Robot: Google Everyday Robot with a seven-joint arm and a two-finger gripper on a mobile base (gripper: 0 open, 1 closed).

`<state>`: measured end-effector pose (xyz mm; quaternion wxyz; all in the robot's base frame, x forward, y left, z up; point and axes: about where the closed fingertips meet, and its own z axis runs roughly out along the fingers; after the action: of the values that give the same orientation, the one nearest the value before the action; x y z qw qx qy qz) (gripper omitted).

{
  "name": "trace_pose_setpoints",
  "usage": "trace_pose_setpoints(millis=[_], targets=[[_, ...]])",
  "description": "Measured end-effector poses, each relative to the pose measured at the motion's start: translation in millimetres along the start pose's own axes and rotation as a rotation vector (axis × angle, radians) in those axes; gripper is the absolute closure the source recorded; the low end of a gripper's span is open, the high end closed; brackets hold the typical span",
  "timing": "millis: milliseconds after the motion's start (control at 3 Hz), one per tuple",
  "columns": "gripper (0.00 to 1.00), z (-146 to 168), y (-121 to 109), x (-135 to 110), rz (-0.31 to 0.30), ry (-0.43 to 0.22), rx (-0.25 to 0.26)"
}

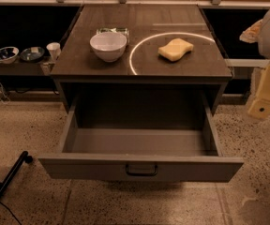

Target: Close top drawer

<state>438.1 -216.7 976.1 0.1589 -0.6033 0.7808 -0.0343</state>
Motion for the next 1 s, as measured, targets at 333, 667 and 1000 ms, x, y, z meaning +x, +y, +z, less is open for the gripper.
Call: trace_pose_setpoints(millis=[333, 667, 1000], targets=[[0.0, 0.1, 0.0, 0.0, 0.0, 0.0, 0.0], [0.0, 69.3, 3.2, 25.0, -0.004, 0.03, -0.077], [0.0, 150.9, 28.4, 65.1, -0.013, 0.016, -0.141]])
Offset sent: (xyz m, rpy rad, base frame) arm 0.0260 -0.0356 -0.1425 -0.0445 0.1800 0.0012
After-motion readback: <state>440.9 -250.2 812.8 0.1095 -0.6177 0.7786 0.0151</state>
